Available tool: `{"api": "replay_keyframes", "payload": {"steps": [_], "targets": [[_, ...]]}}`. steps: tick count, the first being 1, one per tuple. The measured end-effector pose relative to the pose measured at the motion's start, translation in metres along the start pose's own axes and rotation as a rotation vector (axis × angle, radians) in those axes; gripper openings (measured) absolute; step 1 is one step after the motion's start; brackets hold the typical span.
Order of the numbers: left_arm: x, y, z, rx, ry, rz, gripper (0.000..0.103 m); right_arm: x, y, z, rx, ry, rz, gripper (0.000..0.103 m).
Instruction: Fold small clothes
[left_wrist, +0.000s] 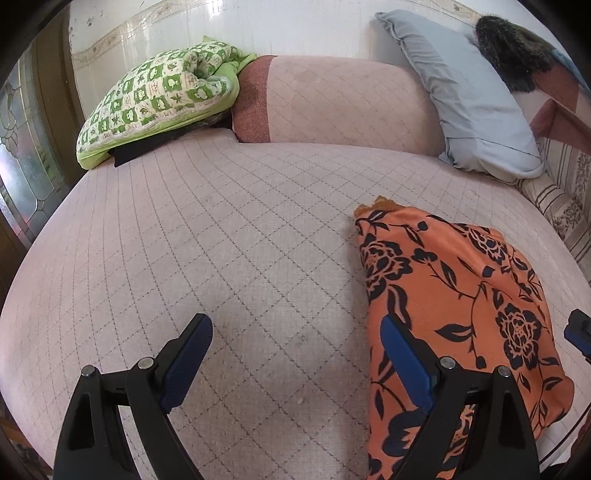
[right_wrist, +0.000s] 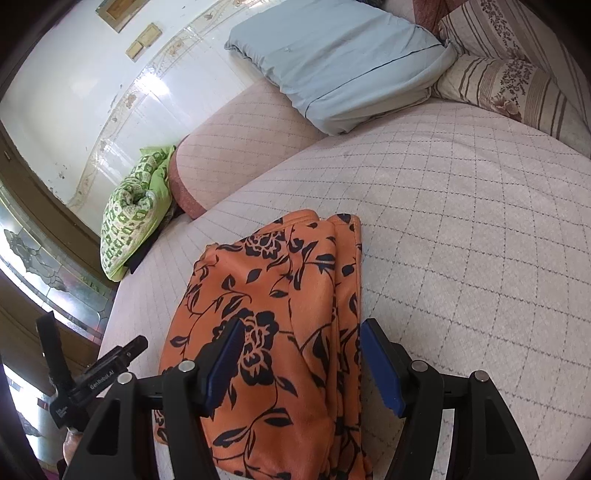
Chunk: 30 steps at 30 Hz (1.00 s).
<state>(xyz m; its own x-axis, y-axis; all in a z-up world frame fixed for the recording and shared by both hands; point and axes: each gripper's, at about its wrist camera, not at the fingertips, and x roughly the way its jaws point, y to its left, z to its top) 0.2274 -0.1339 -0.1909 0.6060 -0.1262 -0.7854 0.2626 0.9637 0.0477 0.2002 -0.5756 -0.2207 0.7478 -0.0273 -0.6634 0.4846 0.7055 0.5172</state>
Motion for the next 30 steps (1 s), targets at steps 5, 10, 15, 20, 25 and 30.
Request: {"api": "replay_keyframes", "payload": {"steps": [5, 10, 15, 20, 25, 30], "targets": [[0.004, 0.002, 0.002, 0.0, 0.0, -0.008, 0.092, 0.007, 0.002, 0.001, -0.012, 0.015, 0.0, 0.069], [0.008, -0.002, 0.002, 0.027, -0.003, -0.004, 0.092, 0.011, 0.004, 0.002, -0.016, 0.027, 0.009, 0.069], [0.014, -0.008, 0.002, 0.058, -0.011, 0.012, 0.092, 0.014, 0.0, 0.003, 0.006, 0.043, 0.029, 0.069], [0.018, -0.012, 0.002, 0.072, -0.008, 0.011, 0.092, 0.014, -0.003, 0.004, 0.022, 0.046, 0.038, 0.069], [0.022, -0.015, 0.002, 0.079, -0.003, 0.017, 0.092, 0.017, -0.003, 0.004, 0.024, 0.057, 0.047, 0.069], [0.025, -0.015, 0.003, 0.077, -0.001, 0.015, 0.092, 0.018, -0.002, 0.003, 0.024, 0.065, 0.052, 0.069]]}}
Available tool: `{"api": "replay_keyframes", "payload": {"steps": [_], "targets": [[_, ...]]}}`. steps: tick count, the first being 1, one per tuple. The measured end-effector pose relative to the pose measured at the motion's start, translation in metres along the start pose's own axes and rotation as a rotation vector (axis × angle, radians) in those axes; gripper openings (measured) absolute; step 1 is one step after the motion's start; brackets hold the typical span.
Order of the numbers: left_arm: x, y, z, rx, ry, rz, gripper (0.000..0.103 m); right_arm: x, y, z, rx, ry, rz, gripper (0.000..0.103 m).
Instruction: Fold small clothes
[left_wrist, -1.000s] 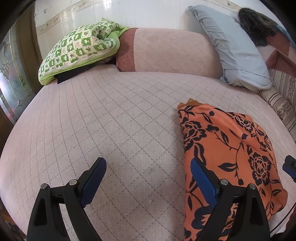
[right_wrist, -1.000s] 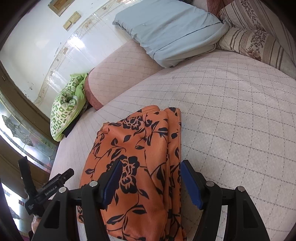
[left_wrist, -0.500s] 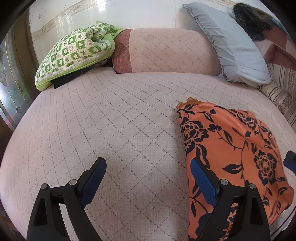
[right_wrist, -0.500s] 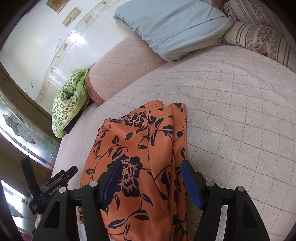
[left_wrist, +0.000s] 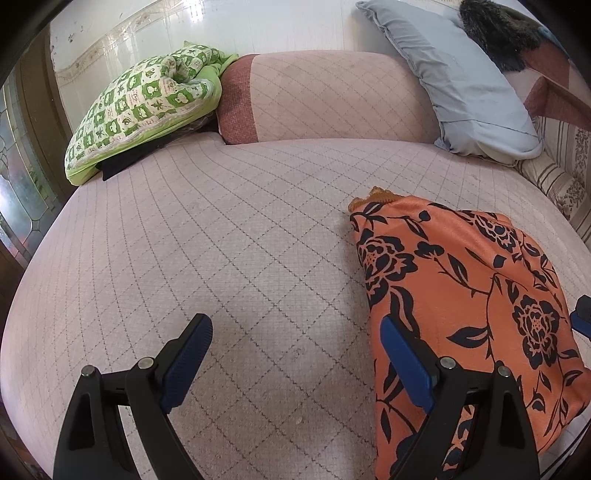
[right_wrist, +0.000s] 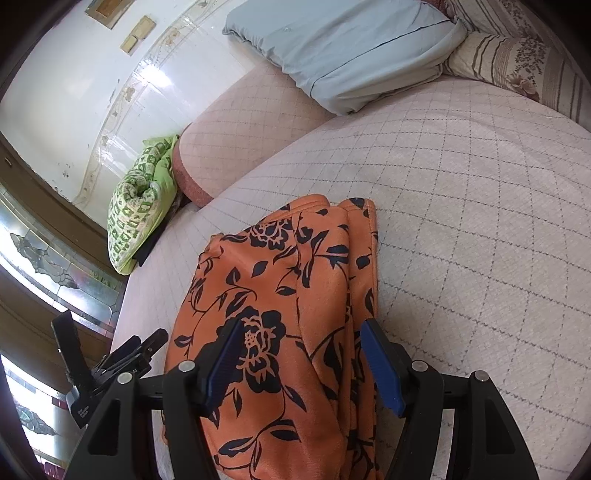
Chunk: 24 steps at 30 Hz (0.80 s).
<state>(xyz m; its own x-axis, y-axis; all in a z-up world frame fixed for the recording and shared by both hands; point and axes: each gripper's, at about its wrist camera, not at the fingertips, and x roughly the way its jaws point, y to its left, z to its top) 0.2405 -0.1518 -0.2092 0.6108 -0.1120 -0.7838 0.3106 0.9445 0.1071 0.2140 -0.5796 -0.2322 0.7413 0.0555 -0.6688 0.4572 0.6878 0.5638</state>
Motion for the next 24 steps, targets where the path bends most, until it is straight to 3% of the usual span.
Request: {"api": "replay_keyframes", "payload": {"steps": [24], "targets": [[0.0, 0.009, 0.002, -0.026, -0.003, -0.042, 0.092, 0.007, -0.015, -0.001, 0.041, 0.031, -0.019, 0.069]]}}
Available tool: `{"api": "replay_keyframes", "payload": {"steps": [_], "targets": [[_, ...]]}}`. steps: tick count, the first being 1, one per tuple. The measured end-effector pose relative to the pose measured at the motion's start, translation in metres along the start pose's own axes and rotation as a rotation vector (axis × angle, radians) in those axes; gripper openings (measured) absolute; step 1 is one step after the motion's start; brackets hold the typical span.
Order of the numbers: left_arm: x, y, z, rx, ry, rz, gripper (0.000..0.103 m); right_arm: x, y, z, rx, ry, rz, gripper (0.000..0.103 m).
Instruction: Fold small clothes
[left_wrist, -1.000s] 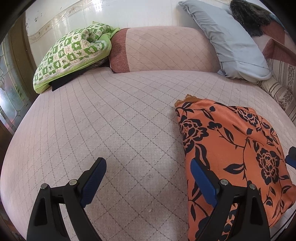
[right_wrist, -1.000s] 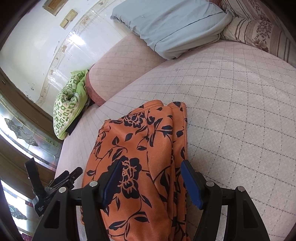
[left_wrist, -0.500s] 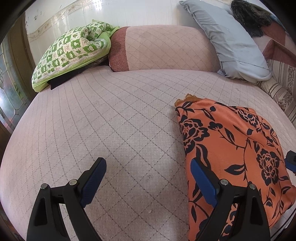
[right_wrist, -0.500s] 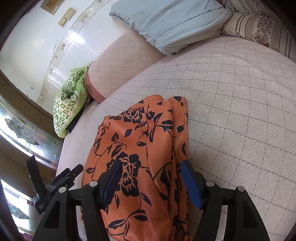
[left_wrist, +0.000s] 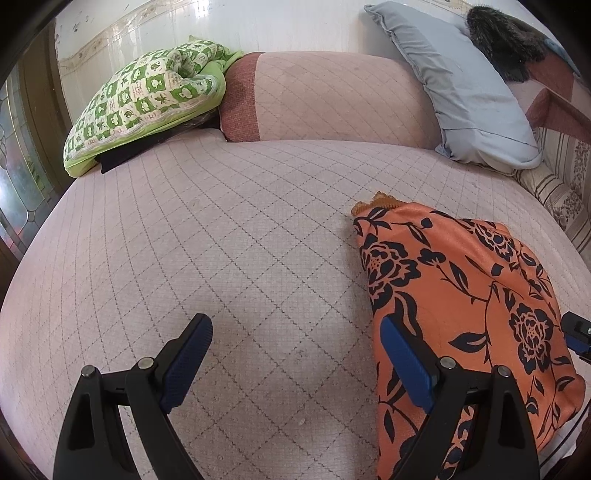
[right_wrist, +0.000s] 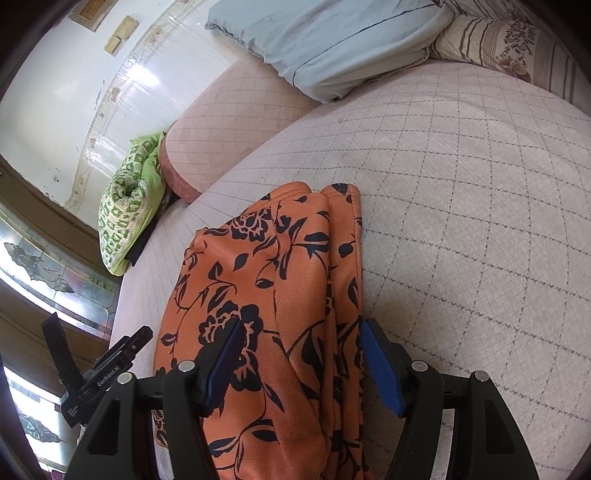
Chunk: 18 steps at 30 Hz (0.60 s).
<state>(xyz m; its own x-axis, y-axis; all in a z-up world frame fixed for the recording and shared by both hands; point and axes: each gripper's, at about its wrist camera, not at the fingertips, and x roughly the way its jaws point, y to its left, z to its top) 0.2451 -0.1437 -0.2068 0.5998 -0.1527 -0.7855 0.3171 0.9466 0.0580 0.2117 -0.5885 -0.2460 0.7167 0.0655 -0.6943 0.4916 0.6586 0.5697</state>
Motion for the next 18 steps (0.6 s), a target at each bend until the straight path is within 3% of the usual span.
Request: {"api": "replay_keyframes", "payload": {"steps": [11, 14, 18], "targets": [[-0.002, -0.001, 0.0, 0.009, 0.006, -0.047, 0.092, 0.002, 0.0, 0.001, 0.0, 0.008, 0.014, 0.069], [-0.004, 0.003, 0.001, -0.009, 0.018, -0.128, 0.092, 0.001, -0.002, 0.001, 0.008, 0.006, 0.023, 0.069], [-0.009, 0.013, 0.004, -0.059, 0.024, -0.301, 0.092, -0.003, -0.006, 0.003, 0.032, 0.0, 0.047, 0.069]]}}
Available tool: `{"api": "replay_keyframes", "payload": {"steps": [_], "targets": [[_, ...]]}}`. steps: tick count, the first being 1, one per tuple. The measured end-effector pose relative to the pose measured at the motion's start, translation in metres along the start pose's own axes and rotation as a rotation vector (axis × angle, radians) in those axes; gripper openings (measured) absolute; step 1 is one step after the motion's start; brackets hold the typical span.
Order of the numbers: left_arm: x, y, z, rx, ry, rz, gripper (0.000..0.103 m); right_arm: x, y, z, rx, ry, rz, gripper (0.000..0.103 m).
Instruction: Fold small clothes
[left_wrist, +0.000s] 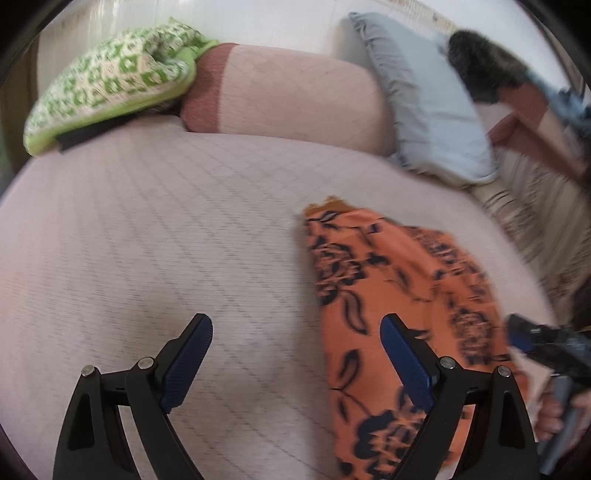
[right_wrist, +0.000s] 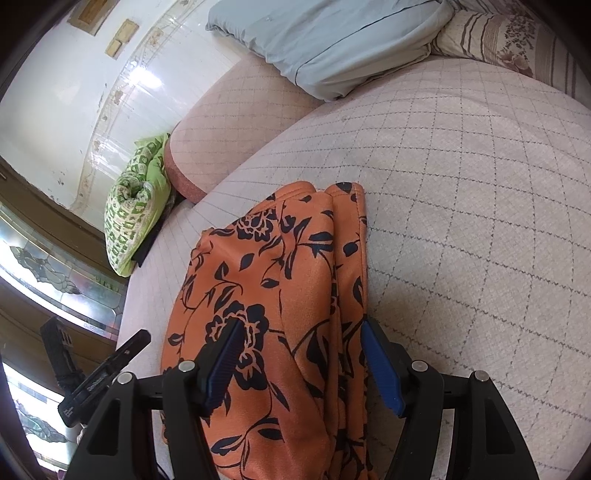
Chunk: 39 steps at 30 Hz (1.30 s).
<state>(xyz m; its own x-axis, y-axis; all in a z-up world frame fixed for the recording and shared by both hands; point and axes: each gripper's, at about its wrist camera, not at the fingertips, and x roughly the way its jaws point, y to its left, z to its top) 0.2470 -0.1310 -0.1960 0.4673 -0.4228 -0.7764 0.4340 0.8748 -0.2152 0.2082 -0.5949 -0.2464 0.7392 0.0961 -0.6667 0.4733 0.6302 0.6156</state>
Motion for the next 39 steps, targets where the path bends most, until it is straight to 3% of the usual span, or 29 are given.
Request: {"api": "replay_keyframes", "payload": {"steps": [4, 8, 10, 15, 19, 27, 30, 32, 35, 39], "targets": [[0.004, 0.0, 0.0, -0.022, 0.021, -0.112, 0.092, 0.0, -0.008, 0.002, 0.046, 0.014, 0.036, 0.069], [0.022, -0.01, -0.002, -0.007, 0.104, -0.191, 0.092, 0.007, -0.017, 0.004, 0.097, 0.052, 0.078, 0.069], [0.031, -0.017, -0.005, 0.007, 0.144, -0.212, 0.092, 0.015, -0.02, 0.004, 0.125, 0.096, 0.106, 0.069], [0.045, -0.027, -0.012, 0.033, 0.199, -0.271, 0.092, 0.035, -0.012, 0.004, 0.082, 0.16, 0.08, 0.071], [0.057, -0.031, -0.015, 0.026, 0.278, -0.327, 0.092, 0.047, -0.006, 0.012, 0.045, 0.173, 0.072, 0.074], [0.075, -0.035, -0.017, -0.023, 0.32, -0.39, 0.092, 0.055, -0.002, 0.016, 0.02, 0.196, 0.108, 0.079], [0.076, -0.037, -0.018, -0.023, 0.311, -0.393, 0.091, 0.054, 0.01, 0.014, -0.041, 0.187, 0.099, 0.069], [0.075, -0.039, -0.018, -0.013, 0.298, -0.388, 0.082, 0.056, 0.02, 0.012, -0.103, 0.184, 0.051, 0.048], [0.072, -0.041, -0.018, 0.001, 0.275, -0.379, 0.069, 0.052, 0.036, 0.01, -0.169, 0.152, 0.033, 0.04], [0.068, -0.039, -0.014, -0.003, 0.249, -0.377, 0.053, 0.046, 0.049, 0.007, -0.209, 0.108, -0.002, 0.039]]}}
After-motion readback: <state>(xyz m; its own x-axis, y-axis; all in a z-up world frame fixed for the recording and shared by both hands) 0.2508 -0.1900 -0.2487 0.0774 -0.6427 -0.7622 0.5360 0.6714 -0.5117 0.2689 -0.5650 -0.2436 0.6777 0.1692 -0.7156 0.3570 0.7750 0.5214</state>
